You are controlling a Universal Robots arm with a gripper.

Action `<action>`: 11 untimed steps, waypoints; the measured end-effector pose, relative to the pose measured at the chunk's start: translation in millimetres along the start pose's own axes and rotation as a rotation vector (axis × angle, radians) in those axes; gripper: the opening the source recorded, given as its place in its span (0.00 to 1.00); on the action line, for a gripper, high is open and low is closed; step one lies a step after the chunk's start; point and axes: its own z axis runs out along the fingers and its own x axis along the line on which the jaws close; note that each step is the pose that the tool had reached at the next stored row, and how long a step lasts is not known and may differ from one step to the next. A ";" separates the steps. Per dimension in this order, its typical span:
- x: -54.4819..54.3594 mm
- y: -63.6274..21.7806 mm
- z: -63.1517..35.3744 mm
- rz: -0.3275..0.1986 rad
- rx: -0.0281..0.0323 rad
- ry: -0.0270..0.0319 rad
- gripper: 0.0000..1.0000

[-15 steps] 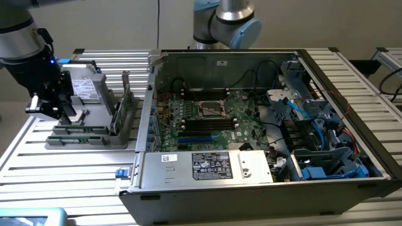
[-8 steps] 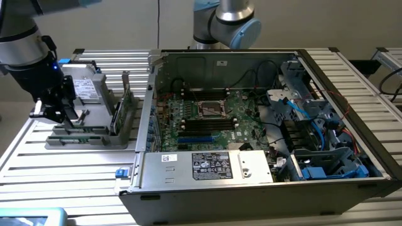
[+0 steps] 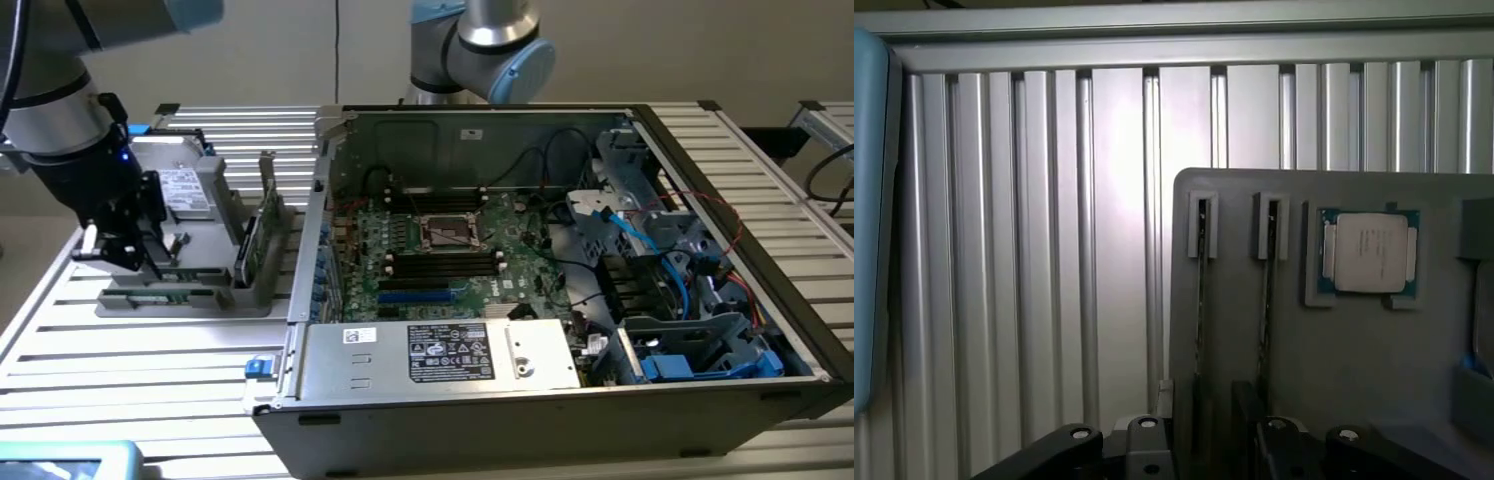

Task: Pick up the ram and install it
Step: 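Pick up the ram and move it above insertion slot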

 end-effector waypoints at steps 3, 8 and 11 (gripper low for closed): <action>-0.1 0.1 5.4 0.000 0.0000 0.0000 0.36; -0.4 0.3 14.5 0.000 0.0000 -0.0001 0.36; -0.4 0.5 19.9 0.000 0.0000 0.0000 0.36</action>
